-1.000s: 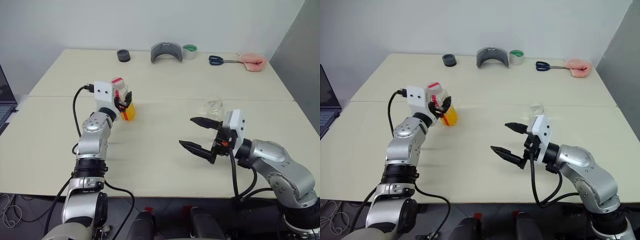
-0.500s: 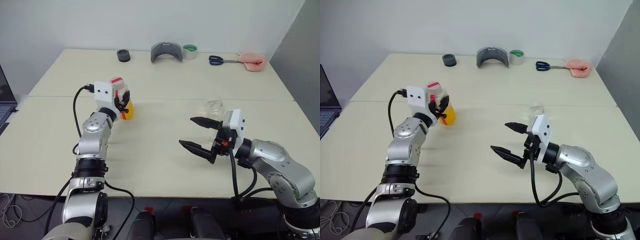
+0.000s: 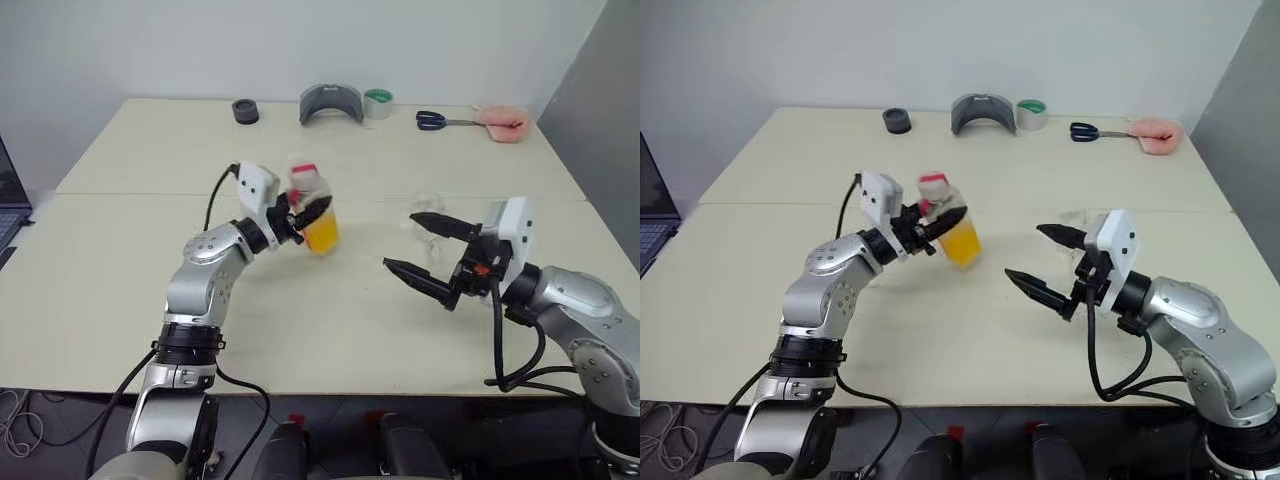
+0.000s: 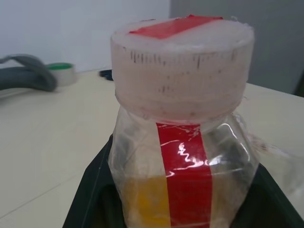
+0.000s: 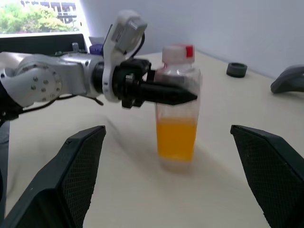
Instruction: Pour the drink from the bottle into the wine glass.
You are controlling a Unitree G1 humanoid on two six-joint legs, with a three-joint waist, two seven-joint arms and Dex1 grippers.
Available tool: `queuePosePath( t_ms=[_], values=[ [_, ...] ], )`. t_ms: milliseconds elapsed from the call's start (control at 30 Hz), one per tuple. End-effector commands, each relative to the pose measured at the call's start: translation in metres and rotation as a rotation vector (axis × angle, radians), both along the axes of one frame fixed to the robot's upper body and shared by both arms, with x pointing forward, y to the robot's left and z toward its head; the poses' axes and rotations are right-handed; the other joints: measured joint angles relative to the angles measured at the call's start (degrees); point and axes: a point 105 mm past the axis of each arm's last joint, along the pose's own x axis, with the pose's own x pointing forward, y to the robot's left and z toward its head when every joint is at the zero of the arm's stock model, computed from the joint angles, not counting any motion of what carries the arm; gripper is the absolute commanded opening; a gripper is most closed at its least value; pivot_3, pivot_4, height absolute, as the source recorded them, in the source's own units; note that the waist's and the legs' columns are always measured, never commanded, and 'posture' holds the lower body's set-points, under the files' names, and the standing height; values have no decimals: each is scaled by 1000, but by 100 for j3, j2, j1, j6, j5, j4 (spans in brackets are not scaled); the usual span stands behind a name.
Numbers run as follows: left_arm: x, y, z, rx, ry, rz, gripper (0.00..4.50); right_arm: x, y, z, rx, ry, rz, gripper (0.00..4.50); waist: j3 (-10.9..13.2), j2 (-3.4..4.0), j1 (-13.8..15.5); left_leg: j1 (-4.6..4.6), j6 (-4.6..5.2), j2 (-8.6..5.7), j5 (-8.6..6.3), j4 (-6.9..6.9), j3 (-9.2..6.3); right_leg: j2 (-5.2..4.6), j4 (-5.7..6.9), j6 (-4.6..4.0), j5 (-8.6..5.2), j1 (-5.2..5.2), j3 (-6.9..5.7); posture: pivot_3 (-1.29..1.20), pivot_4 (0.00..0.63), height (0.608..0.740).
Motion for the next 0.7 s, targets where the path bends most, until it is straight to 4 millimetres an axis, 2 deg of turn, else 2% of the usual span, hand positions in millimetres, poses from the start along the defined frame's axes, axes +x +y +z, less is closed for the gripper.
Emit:
queuePosePath(
  t_ms=[33,167,267,700],
  values=[
    [-26,-29,23,41,-61,-269,1851,-6,16,23,54,-47,25,4500,0,0,-1,0,0,1,0,0,-2,1,1,0,0,0,-2,0,150,740],
    [-38,-41,22,113,-60,-433,1851,3,33,21,30,-12,1,4500,0,1,21,-6,0,-4,0,1,-3,-1,-5,0,0,0,-4,0,150,740],
    [-39,-45,24,143,-79,-479,1851,11,36,18,16,2,-34,4500,1,1,28,-7,0,-4,0,0,-2,-2,-4,-1,0,-3,-3,0,150,740],
    [-39,-46,17,188,-102,-507,1851,25,50,21,48,-5,-64,4500,1,2,26,-9,2,-4,0,0,-3,-3,-3,-1,0,-5,-2,0,150,740]
  ],
)
